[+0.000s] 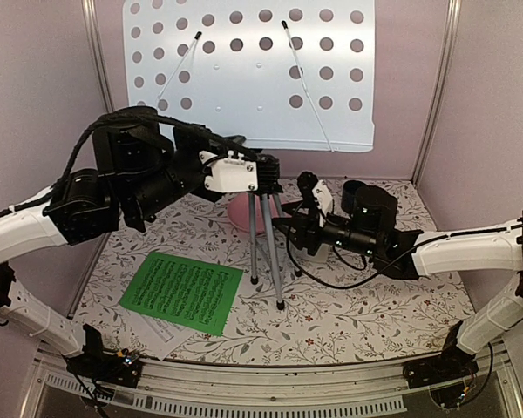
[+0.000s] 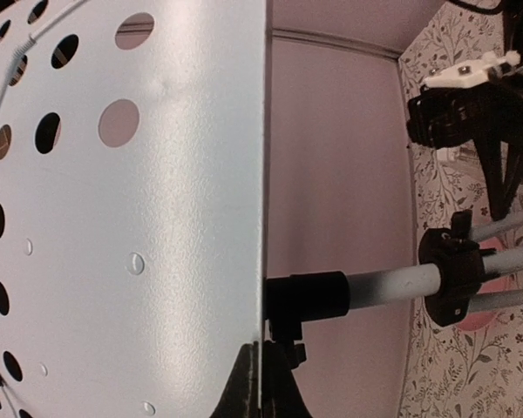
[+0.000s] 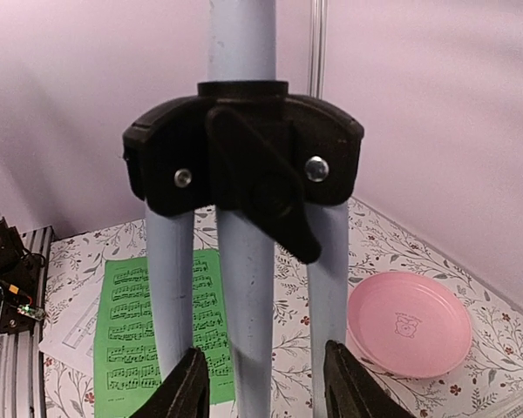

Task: Set up the instrument practice props

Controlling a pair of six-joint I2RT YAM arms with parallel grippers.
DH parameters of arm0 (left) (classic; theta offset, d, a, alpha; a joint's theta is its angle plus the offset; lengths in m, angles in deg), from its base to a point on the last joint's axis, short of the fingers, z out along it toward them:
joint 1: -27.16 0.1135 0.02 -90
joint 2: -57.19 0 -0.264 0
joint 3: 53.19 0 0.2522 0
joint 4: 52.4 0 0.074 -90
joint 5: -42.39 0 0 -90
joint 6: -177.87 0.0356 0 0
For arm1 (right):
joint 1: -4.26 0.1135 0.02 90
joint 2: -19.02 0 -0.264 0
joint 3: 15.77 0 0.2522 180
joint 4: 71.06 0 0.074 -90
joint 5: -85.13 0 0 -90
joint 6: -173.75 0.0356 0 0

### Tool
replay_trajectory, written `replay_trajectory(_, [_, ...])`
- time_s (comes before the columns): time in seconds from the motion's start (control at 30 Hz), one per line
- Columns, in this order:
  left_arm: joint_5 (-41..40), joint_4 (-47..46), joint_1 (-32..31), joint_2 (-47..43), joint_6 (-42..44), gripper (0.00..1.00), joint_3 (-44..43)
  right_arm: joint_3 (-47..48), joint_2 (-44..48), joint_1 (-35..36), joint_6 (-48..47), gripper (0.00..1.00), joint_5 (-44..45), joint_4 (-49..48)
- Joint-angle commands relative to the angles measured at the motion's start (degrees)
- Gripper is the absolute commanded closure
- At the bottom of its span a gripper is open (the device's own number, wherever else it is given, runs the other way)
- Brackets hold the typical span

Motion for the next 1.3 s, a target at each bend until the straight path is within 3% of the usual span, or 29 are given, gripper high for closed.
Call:
replay_trajectory(0.0, [6.42,-15.33,0.94,-5.03,-5.32,1.00,-2.05,-1.78,3.99,-2.87,-2.04,0.52,-5.48,0.39])
replay_trajectory(0.4, [10.10,-14.82,1.20,-4.69,-1.92,1.00,-1.15,-1.55,2.57,-4.15,-4.74,0.51,-9.87,0.65])
replay_trajectory(0.57, [12.38,-14.99,1.18,-4.86,-0.87,1.00,-0.46,-2.63,3.48,-5.59,-4.52,0.62,-12.40,0.81])
replay_trajectory(0.83, [13.54,-16.46,1.22,-4.08,1.53,1.00,-0.11,-3.99,4.46,-7.41,-3.62,0.66,-14.41,1.40])
replay_trajectory(1.27, [16.02,-17.54,1.12,-3.48,2.20,1.00,0.53,-3.68,3.77,-8.68,-2.04,1.00,-17.32,2.34])
